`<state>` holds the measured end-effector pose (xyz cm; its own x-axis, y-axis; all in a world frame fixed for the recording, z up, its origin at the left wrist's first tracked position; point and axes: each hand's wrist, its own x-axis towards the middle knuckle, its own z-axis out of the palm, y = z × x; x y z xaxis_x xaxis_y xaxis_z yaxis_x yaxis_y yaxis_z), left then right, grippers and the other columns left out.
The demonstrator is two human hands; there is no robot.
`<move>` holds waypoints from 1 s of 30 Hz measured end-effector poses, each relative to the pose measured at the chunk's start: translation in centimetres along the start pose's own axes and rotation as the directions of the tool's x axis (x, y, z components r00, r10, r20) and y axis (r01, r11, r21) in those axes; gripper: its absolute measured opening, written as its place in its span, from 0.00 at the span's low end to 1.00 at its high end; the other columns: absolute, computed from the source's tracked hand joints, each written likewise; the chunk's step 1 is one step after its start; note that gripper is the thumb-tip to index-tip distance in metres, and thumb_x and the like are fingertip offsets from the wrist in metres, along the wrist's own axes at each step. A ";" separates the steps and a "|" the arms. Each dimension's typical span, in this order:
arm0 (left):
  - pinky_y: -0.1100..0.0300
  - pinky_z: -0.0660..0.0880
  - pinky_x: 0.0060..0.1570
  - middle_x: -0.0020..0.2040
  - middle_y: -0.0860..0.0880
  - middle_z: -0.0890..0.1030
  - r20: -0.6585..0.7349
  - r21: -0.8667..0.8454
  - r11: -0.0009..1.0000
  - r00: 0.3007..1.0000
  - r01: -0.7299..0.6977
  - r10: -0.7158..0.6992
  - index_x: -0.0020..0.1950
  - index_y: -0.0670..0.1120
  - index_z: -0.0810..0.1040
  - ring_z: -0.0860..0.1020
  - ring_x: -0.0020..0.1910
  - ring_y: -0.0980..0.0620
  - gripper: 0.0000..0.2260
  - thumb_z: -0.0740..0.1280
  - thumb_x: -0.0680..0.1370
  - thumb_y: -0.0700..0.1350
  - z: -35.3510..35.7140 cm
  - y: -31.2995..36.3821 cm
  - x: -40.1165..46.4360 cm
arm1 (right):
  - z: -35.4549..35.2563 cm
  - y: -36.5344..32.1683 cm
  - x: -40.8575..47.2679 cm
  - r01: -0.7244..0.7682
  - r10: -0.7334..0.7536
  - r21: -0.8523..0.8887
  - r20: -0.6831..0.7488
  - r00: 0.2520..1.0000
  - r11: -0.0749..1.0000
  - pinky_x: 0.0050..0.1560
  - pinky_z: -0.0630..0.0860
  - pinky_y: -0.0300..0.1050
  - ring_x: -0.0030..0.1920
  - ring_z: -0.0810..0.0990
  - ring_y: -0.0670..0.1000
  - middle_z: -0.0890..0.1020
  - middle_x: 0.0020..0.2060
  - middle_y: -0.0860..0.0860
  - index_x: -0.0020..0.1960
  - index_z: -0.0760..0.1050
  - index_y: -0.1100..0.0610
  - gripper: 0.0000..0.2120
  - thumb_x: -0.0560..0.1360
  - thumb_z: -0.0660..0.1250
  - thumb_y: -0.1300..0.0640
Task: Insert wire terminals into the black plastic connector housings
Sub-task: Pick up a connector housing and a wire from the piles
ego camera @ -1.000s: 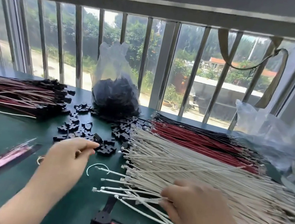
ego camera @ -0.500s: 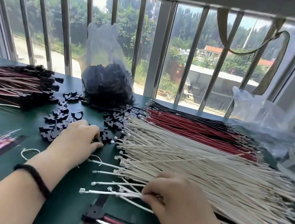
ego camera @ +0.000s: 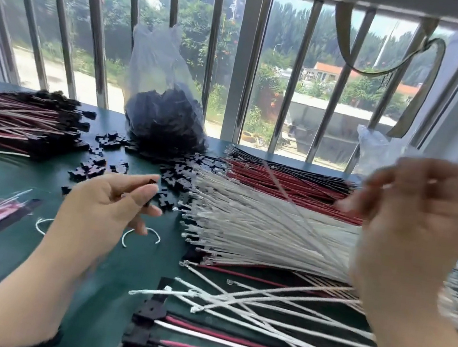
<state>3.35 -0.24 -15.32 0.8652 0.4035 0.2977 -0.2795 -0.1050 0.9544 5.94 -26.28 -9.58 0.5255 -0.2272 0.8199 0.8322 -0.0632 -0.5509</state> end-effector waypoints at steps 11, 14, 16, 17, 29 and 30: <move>0.62 0.77 0.25 0.44 0.42 0.85 0.311 -0.369 0.901 0.944 0.228 -0.112 0.45 0.42 0.84 0.84 0.37 0.47 0.11 0.67 0.65 0.36 1.8 1.2 -3.8 | 3.6 0.8 -5.7 0.004 0.317 -0.400 0.733 0.601 0.916 0.39 0.69 0.31 0.40 0.75 0.41 0.77 0.39 0.43 0.49 0.81 0.38 0.12 0.76 0.67 0.56; 0.62 0.74 0.25 0.34 0.43 0.82 0.272 -0.216 0.961 0.956 0.172 -0.109 0.48 0.46 0.84 0.78 0.28 0.47 0.11 0.69 0.68 0.38 1.7 0.8 -3.9 | 3.4 1.0 -5.4 -0.099 0.379 -0.400 0.719 0.583 0.911 0.40 0.69 0.32 0.40 0.76 0.41 0.78 0.38 0.42 0.48 0.81 0.36 0.13 0.76 0.67 0.56; 0.65 0.72 0.29 0.29 0.47 0.80 0.262 -0.020 0.996 0.962 0.085 -0.077 0.51 0.55 0.82 0.75 0.25 0.50 0.15 0.68 0.73 0.36 1.5 0.1 -3.9 | 3.3 1.0 -5.0 -0.204 0.445 -0.412 0.658 0.608 0.888 0.36 0.70 0.29 0.33 0.78 0.38 0.82 0.33 0.41 0.43 0.81 0.34 0.14 0.73 0.70 0.56; 0.66 0.72 0.30 0.28 0.48 0.79 0.262 0.037 0.998 0.963 0.054 -0.062 0.51 0.58 0.82 0.76 0.26 0.52 0.16 0.67 0.75 0.36 1.5 0.0 -4.0 | 3.2 1.0 -4.8 -0.249 0.480 -0.422 0.631 0.610 0.872 0.33 0.71 0.28 0.30 0.78 0.38 0.82 0.30 0.41 0.39 0.81 0.36 0.13 0.71 0.72 0.56; 0.61 0.78 0.28 0.41 0.40 0.85 0.363 -0.297 0.916 0.919 0.269 -0.152 0.43 0.46 0.86 0.85 0.40 0.47 0.17 0.77 0.59 0.29 1.5 0.0 -4.7 | 2.9 0.4 -4.9 -0.206 0.530 -0.510 0.645 0.551 0.835 0.28 0.67 0.28 0.25 0.72 0.38 0.78 0.26 0.40 0.35 0.80 0.40 0.08 0.64 0.76 0.52; 0.61 0.79 0.29 0.40 0.39 0.85 0.378 -0.308 0.909 0.913 0.281 -0.155 0.42 0.46 0.86 0.85 0.39 0.47 0.17 0.78 0.58 0.30 1.5 -0.2 -4.6 | 2.9 0.4 -4.8 -0.212 0.536 -0.513 0.644 0.546 0.832 0.28 0.68 0.29 0.25 0.72 0.38 0.79 0.27 0.40 0.34 0.80 0.40 0.08 0.64 0.76 0.51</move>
<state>0.09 -3.39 -16.85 0.9903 0.0415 0.1322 -0.1386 0.2977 0.9445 4.24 -22.41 -13.27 0.8470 0.4678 0.2525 0.4899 -0.5026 -0.7123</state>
